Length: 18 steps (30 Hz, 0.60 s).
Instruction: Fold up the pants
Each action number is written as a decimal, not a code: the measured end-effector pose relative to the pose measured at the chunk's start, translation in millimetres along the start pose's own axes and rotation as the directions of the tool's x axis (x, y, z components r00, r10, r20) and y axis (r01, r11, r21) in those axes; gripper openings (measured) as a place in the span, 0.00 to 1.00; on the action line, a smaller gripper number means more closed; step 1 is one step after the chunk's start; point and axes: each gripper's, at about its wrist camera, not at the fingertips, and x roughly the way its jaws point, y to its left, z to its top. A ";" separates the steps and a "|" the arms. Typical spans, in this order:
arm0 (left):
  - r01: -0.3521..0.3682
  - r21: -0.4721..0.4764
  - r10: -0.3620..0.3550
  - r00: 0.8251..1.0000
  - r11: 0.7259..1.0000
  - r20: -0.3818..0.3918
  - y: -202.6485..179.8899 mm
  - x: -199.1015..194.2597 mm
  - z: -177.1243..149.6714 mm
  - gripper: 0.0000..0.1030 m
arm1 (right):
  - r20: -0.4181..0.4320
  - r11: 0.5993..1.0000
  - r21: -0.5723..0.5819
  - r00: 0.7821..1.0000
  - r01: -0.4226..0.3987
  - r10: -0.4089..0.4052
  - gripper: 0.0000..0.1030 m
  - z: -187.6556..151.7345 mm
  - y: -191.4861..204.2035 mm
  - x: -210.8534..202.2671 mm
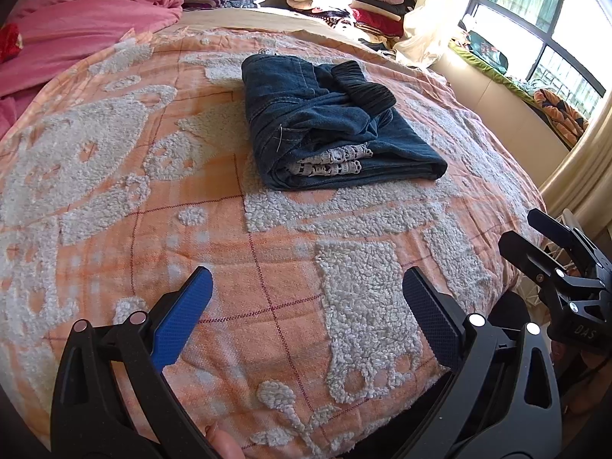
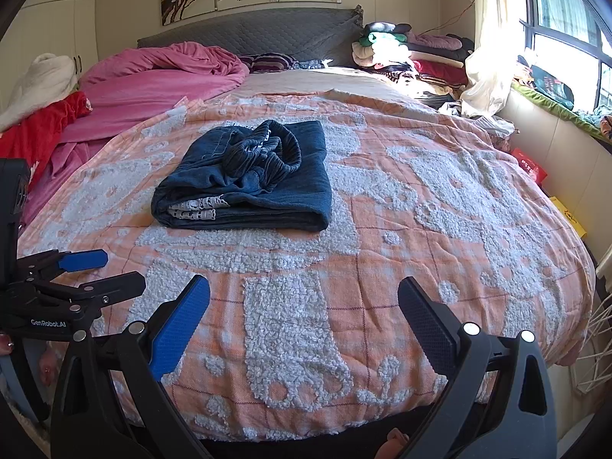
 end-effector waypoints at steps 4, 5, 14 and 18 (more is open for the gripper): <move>-0.001 -0.002 0.001 1.000 1.000 0.001 0.3 -0.3 0.4 0.91 | -0.001 1.000 0.001 1.000 0.001 -0.001 0.95 0.3 0.0 0.1; -0.001 -0.003 0.001 1.000 1.000 0.002 0.2 -0.5 0.4 0.91 | -0.001 1.000 0.002 1.000 0.001 -0.001 0.95 0.4 -0.1 0.1; -0.004 0.001 0.004 1.000 1.000 0.005 -1.2 -1.6 1.9 0.91 | -0.002 1.000 0.002 1.000 0.005 -0.005 0.95 0.4 0.3 2.9; -0.005 0.001 0.005 1.000 1.000 0.005 -1.5 -2.0 2.0 0.91 | -0.003 1.000 0.002 1.000 0.004 -0.004 0.95 0.4 0.2 2.8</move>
